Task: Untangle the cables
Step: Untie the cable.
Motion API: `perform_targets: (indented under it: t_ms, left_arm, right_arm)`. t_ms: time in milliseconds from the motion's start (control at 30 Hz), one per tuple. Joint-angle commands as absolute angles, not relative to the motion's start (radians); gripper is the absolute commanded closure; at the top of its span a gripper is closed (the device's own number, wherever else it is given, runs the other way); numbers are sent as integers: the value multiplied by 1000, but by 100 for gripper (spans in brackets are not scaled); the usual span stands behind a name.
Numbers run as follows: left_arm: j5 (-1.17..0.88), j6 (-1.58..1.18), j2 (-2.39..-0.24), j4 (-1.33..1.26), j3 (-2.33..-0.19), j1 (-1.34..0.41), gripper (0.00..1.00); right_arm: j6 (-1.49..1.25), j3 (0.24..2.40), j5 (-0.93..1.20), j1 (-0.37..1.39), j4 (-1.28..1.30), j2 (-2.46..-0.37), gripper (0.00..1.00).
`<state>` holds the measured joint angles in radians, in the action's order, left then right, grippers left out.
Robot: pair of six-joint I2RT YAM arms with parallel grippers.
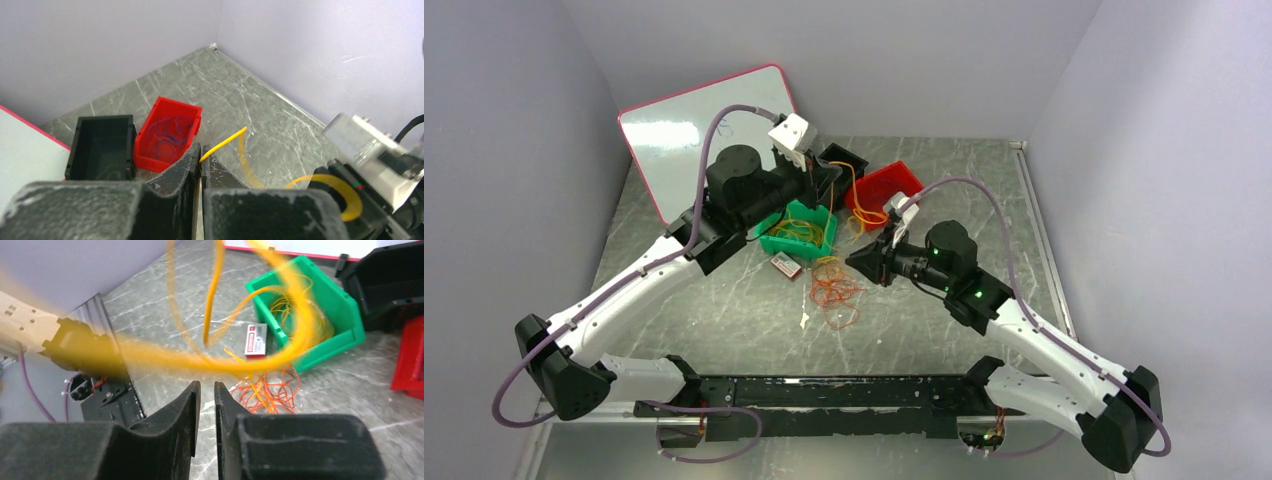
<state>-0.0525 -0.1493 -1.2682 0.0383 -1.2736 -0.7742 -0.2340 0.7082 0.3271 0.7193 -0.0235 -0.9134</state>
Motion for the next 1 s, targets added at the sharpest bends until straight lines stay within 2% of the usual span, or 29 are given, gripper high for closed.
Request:
perform_targets:
  t_ms: [0, 267, 600, 700, 833, 967]
  left_arm:
    - [-63, -107, -1260, 69, -1329, -773, 93]
    - [-69, -112, -1249, 66, -1314, -772, 93]
    - [1, -100, -1243, 58, -1329, -773, 93]
    - [13, -95, -1243, 55, -1338, -772, 93]
    - [1, -84, -1240, 57, -1352, -772, 93]
    - [-18, -76, -1238, 65, -1369, -772, 93]
  right_arm:
    - [-189, 698, 467, 721, -113, -945, 77]
    - [-169, 717, 423, 720, -111, -945, 65]
    - [-173, 641, 178, 721, -36, -709, 54]
    - [-165, 632, 137, 720, -51, -656, 46]
    - [-121, 635, 174, 720, -109, -643, 35]
    - [8, 654, 309, 720, -153, -682, 33]
